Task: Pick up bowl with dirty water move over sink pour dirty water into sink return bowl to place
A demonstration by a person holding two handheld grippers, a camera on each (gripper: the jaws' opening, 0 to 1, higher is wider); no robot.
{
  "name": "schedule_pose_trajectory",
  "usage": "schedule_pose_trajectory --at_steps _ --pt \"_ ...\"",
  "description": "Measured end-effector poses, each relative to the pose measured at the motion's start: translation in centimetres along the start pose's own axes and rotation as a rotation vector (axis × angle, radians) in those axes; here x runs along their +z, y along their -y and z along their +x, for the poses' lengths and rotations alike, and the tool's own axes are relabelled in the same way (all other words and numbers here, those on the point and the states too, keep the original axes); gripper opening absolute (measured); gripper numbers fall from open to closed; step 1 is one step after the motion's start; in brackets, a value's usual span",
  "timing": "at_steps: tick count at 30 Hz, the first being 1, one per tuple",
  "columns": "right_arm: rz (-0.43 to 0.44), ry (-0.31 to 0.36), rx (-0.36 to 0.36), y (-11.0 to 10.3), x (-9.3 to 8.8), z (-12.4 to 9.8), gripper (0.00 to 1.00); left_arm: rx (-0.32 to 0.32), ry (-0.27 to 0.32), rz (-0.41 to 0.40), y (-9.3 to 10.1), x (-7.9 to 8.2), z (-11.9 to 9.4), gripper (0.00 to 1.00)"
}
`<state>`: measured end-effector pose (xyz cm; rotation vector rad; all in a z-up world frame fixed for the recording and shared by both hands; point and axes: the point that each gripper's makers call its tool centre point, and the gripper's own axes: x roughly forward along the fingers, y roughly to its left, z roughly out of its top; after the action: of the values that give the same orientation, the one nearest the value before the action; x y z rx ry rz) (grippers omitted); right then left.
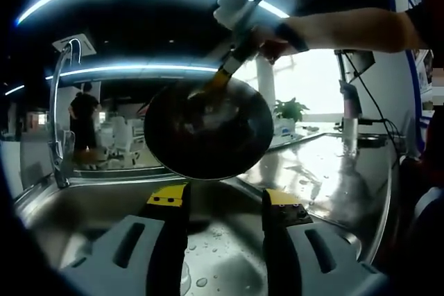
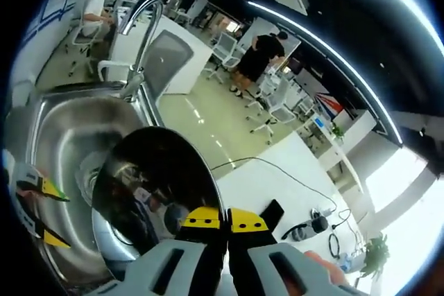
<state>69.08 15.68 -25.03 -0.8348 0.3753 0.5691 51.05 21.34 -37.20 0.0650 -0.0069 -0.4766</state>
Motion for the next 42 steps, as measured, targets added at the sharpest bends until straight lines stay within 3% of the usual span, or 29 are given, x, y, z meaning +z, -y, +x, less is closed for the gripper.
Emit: schedule_pose_trajectory --at_steps 4,12,21,30,42 --pt "-0.031 -0.005 -0.034 0.6 0.2 0.0 0.0 0.001 -0.001 -0.001 0.0 -0.1 0.0 0.4" --pt "-0.066 -0.008 -0.029 0.3 0.0 0.0 0.0 0.002 -0.008 0.003 0.1 -0.2 0.1 0.4" --pt "-0.207 0.016 -0.099 0.4 0.7 -0.5 0.0 0.006 -0.009 0.004 0.0 -0.2 0.1 0.4" --pt "-0.206 0.025 -0.099 0.8 1.3 -0.4 0.0 0.005 -0.011 0.006 0.0 -0.3 0.1 0.4" --pt "-0.329 0.066 -0.159 1.1 2.5 -0.5 0.0 0.004 -0.012 0.007 -0.1 -0.3 0.1 0.4"
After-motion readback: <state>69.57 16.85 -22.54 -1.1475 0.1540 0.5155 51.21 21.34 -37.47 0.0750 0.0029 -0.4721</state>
